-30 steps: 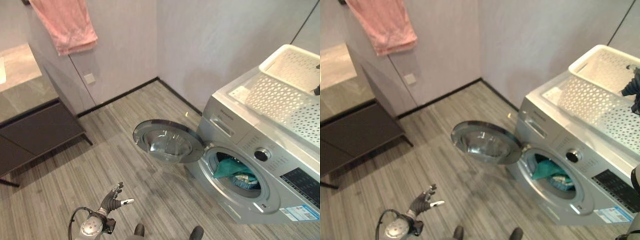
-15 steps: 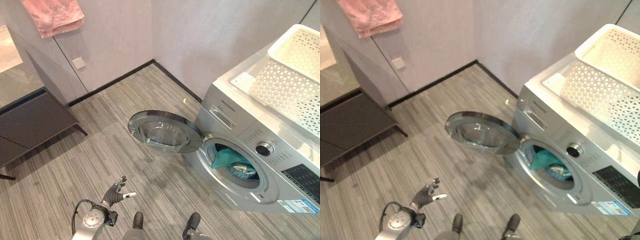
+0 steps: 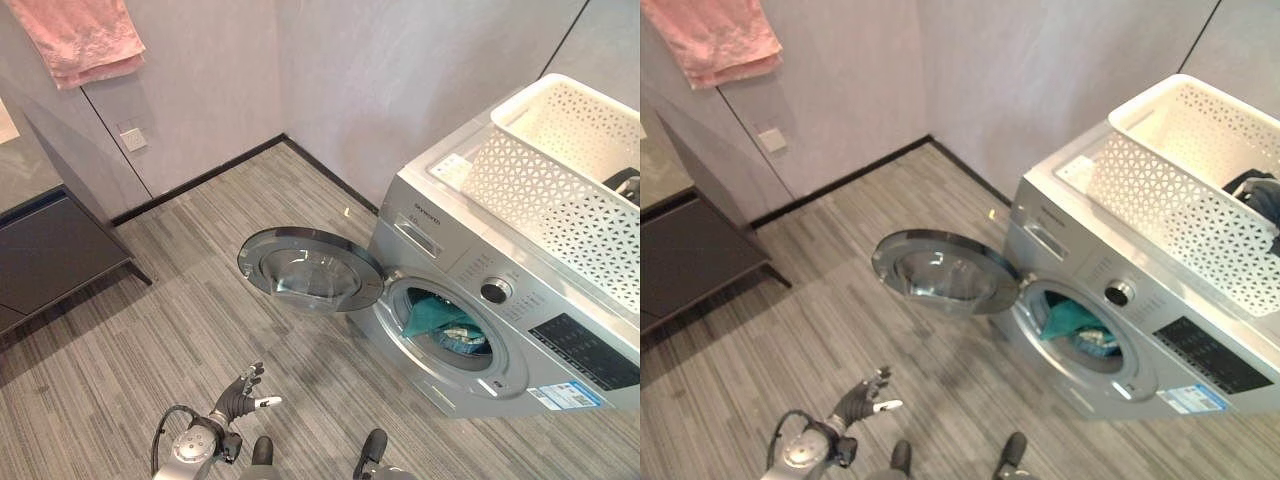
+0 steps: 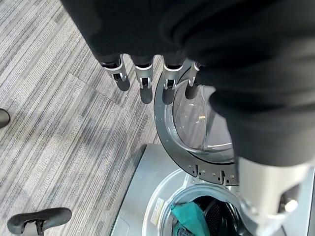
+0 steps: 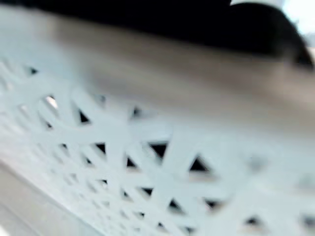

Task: Grab the laundry basket,head to the washer,open it,put in the laundry and shut it.

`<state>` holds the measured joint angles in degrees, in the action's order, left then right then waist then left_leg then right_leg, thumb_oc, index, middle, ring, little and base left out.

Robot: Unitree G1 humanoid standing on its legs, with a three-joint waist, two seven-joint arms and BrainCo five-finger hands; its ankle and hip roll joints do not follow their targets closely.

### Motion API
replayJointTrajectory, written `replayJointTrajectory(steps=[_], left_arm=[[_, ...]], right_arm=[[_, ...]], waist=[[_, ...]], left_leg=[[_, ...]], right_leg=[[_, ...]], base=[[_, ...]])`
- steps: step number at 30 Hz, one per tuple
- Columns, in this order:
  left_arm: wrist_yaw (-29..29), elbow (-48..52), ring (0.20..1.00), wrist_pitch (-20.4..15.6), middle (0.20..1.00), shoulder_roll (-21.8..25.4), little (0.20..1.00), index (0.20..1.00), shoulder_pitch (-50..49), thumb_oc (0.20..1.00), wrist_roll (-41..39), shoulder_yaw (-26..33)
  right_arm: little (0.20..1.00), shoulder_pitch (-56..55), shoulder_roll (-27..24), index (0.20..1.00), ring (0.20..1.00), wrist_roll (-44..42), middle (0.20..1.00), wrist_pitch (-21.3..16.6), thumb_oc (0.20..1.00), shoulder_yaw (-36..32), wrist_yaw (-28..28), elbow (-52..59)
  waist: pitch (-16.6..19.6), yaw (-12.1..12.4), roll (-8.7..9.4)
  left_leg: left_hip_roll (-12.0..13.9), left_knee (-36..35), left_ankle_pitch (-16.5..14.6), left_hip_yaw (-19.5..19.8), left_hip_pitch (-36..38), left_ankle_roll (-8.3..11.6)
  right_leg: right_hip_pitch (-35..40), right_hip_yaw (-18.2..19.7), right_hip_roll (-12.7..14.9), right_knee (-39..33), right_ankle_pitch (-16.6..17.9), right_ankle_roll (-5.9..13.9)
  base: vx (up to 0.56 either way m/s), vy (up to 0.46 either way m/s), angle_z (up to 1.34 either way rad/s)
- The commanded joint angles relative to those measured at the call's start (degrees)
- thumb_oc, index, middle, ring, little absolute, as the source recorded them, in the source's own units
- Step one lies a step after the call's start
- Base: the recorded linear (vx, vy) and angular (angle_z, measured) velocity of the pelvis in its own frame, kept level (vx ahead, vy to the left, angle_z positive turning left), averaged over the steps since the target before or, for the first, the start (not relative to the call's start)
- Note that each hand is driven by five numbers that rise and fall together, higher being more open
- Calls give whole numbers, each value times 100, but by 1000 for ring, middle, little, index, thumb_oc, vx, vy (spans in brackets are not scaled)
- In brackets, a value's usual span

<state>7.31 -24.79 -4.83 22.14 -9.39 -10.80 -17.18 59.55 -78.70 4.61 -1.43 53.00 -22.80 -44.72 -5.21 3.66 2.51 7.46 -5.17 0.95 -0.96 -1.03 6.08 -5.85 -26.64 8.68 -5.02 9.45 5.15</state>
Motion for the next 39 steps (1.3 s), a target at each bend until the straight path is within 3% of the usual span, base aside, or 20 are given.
replayJointTrajectory(steps=[1,8,10,11,12,13,15,21,28,35,36,37,39], left_arm=[[64,202,1000,-239,1000,102,1000,1000,-35,1000,19,-105],[91,186,1000,-223,1000,115,1000,1000,-147,1000,6,-14],[1,188,1000,-218,1000,81,1000,1000,-167,1000,-37,54],[-24,182,1000,-218,1000,68,1000,1000,-185,1000,-51,76],[-79,164,1000,-222,1000,45,1000,1000,-190,1000,-101,112],[-104,157,1000,-224,1000,34,1000,1000,-186,1000,-118,121],[-175,120,1000,-228,1000,-5,1000,1000,-167,1000,-180,115],[-186,227,1000,-254,1000,6,1000,1000,-206,1000,-321,133],[-159,328,1000,-280,1000,81,1000,1000,-199,1000,-496,175],[-36,491,1000,-190,1000,158,1000,1000,-172,1000,-557,124],[-36,491,1000,-190,1000,160,1000,1000,-172,1000,-557,123],[0,541,1000,-172,1000,194,1000,1000,-207,1000,-500,91],[7,582,1000,-158,1000,206,1000,1000,-226,1000,-527,88]], right_arm=[[200,-34,-541,200,200,-286,200,-29,200,358,-297,198],[216,-414,-746,216,216,-171,216,-18,216,148,-351,164],[467,-559,-488,467,467,7,467,0,467,-251,-90,-302],[526,-595,-410,526,526,56,526,9,526,-409,1,-464],[859,-557,-231,859,859,194,859,24,859,-660,222,-810],[1000,-551,-127,1000,1000,252,1000,20,1000,-775,345,-979],[1000,-443,169,1000,1000,406,1000,27,1000,-1021,665,-1437],[1000,-311,461,1000,1000,435,1000,-12,1000,-1111,858,-1768],[1000,-27,694,1000,1000,411,1000,20,1000,-876,675,-2441],[1000,-186,583,1000,1000,457,1000,157,1000,-791,192,-2797],[555,-191,583,555,555,457,555,157,555,-796,193,-2796],[200,-326,520,200,200,505,200,233,200,-811,22,-2852],[200,-424,524,200,200,461,200,255,200,-853,-1,-2842]], waist=[[184,38,291],[210,8,316],[210,7,280],[214,11,265],[204,26,242],[198,32,232],[179,58,169],[110,126,38],[70,249,-21],[6,365,-10],[6,366,-8],[4,386,2],[14,403,3]], left_leg=[[216,17,-23,-182,-12,170],[203,17,-33,-186,14,171],[171,17,-48,-203,8,142],[165,17,-55,-214,-1,138],[137,17,-58,-219,-24,120],[126,17,-56,-222,-33,116],[102,17,-48,-220,-75,111],[70,17,23,-165,-207,138],[108,17,109,-143,-284,198],[249,17,349,39,-335,294],[249,17,349,39,-335,295],[281,17,422,79,-365,326],[334,17,372,117,-335,381]], right_leg=[[534,257,-41,80,-1013,272],[583,234,-31,82,-996,289],[555,276,-12,64,-949,304],[543,282,-2,53,-935,314],[512,309,14,43,-912,319],[504,320,19,39,-904,319],[480,320,46,20,-891,325],[419,283,73,2,-900,316],[384,242,49,2,-963,273],[429,110,-111,35,-1117,156],[428,110,-111,35,-1117,156],[436,82,-151,14,-1137,144],[474,148,-219,7,-1245,159]], base=[[0,0,0],[0,1,-2],[-4,5,-2],[-17,8,-4],[-15,9,-4],[-20,5,-4],[0,0,0],[-6,-18,1],[16,-41,1],[47,-66,11],[54,-62,3],[113,-77,2],[108,-71,12]])
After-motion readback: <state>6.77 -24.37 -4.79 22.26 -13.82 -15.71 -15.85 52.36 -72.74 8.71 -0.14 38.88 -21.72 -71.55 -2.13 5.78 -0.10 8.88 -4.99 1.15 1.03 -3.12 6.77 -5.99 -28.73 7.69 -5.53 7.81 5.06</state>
